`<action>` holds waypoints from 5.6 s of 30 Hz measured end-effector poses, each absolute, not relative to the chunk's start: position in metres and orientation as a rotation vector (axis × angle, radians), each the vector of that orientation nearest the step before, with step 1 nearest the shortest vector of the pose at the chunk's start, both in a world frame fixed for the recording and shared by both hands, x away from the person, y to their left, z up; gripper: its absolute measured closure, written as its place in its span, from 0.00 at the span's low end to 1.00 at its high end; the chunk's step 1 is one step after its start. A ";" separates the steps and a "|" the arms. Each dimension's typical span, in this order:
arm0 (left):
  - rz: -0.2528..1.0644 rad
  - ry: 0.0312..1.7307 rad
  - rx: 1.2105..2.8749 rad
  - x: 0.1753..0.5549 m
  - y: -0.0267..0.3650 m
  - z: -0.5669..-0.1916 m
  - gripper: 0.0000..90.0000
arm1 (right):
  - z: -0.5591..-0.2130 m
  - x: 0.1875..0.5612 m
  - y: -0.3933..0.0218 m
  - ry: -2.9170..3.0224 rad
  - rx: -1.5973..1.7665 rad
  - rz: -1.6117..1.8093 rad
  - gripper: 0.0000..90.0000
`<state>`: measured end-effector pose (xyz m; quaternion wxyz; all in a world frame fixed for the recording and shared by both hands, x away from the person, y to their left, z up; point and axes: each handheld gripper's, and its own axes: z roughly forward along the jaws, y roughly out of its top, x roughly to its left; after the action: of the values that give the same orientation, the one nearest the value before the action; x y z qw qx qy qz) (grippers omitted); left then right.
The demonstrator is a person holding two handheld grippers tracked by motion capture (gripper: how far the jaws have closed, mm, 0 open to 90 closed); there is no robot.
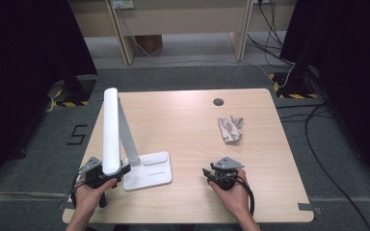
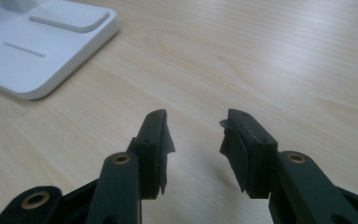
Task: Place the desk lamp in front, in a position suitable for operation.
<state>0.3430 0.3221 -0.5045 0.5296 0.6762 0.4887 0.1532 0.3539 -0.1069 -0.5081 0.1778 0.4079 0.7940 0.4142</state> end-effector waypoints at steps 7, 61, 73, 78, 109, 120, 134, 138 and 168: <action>0.381 1.156 1.605 0.344 0.319 -0.497 0.48 | -0.511 0.350 -0.094 2.293 1.110 1.169 0.64; 0.475 1.011 1.693 0.388 0.310 -0.453 0.62 | -0.513 0.354 0.005 2.531 0.842 1.046 0.69; 0.465 0.983 1.708 0.374 0.301 -0.454 0.63 | -0.511 0.371 -0.008 2.471 0.912 0.982 0.78; 0.442 0.958 1.719 0.364 0.290 -0.454 0.65 | -0.510 0.383 -0.018 2.429 0.951 0.954 0.83; 0.443 0.926 1.758 0.326 0.203 -0.459 0.73 | -0.504 0.352 -0.068 2.444 1.167 0.990 1.00; 0.415 0.960 1.733 0.335 0.194 -0.459 0.72 | -0.506 0.384 -0.074 2.348 1.260 0.956 1.00; 0.404 0.951 1.720 0.339 0.198 -0.459 0.66 | -0.489 0.384 -0.077 2.396 1.151 0.967 0.77; 0.417 0.942 1.708 0.336 0.201 -0.455 0.65 | -0.493 0.341 -0.081 2.490 1.109 1.025 0.62; 0.470 0.971 1.699 0.351 0.198 -0.449 0.70 | -0.504 0.341 -0.064 2.511 0.952 0.924 0.65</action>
<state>0.3512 0.1980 -0.4492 0.5350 0.7131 0.4077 0.1973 0.3413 -0.0643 -0.5039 0.1501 0.3314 0.8741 0.3218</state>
